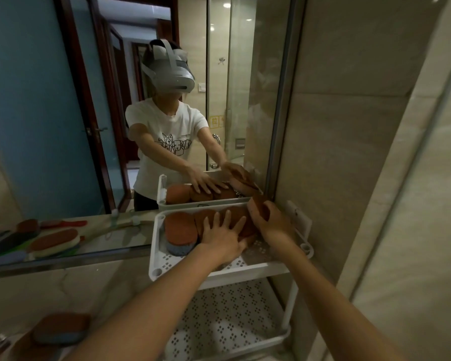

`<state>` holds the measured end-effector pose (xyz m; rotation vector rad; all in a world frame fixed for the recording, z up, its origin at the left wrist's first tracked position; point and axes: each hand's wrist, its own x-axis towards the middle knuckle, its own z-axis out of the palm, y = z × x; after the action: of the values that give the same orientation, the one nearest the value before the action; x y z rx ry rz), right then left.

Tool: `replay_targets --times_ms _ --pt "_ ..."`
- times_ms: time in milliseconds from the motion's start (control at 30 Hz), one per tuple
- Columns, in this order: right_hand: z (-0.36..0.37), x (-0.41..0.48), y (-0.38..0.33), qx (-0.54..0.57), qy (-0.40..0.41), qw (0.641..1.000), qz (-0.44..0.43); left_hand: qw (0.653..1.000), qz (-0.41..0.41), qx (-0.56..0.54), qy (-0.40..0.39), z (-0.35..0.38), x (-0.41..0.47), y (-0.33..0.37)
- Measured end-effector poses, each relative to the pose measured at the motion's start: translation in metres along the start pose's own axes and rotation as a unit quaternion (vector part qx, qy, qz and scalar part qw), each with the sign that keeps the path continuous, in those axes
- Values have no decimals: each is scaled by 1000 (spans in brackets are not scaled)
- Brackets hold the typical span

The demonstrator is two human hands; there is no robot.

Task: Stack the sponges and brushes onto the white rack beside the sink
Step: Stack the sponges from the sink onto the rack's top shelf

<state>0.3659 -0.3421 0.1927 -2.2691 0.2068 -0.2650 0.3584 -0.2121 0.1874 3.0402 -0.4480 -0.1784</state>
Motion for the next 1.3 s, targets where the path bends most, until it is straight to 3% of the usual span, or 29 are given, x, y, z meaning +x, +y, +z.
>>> replay_targets --times_ms 400,567,867,933,1067,1200,1300 --pt "4 0 -8 -193 -26 981 -13 1000 -10 17 7 0 0 0" --pt "5 -7 -13 -342 -57 938 -14 1000 -14 11 13 0 0 0" --pt "-5 -7 -17 -449 -114 884 -69 1000 -11 13 -4 0 0 2" --pt "-9 -8 -22 -445 -125 884 -69 1000 -10 7 -14 -4 -1 2" --pt "-15 -24 -24 -326 -96 938 -66 993 -25 -113 -30 -20 -5 0" --pt "-12 -48 -15 -216 12 965 -147 947 -76 -259 172 -37 -24 9" --pt "-9 -73 -10 -121 91 971 -187 908 -55 -317 269 -40 -50 16"
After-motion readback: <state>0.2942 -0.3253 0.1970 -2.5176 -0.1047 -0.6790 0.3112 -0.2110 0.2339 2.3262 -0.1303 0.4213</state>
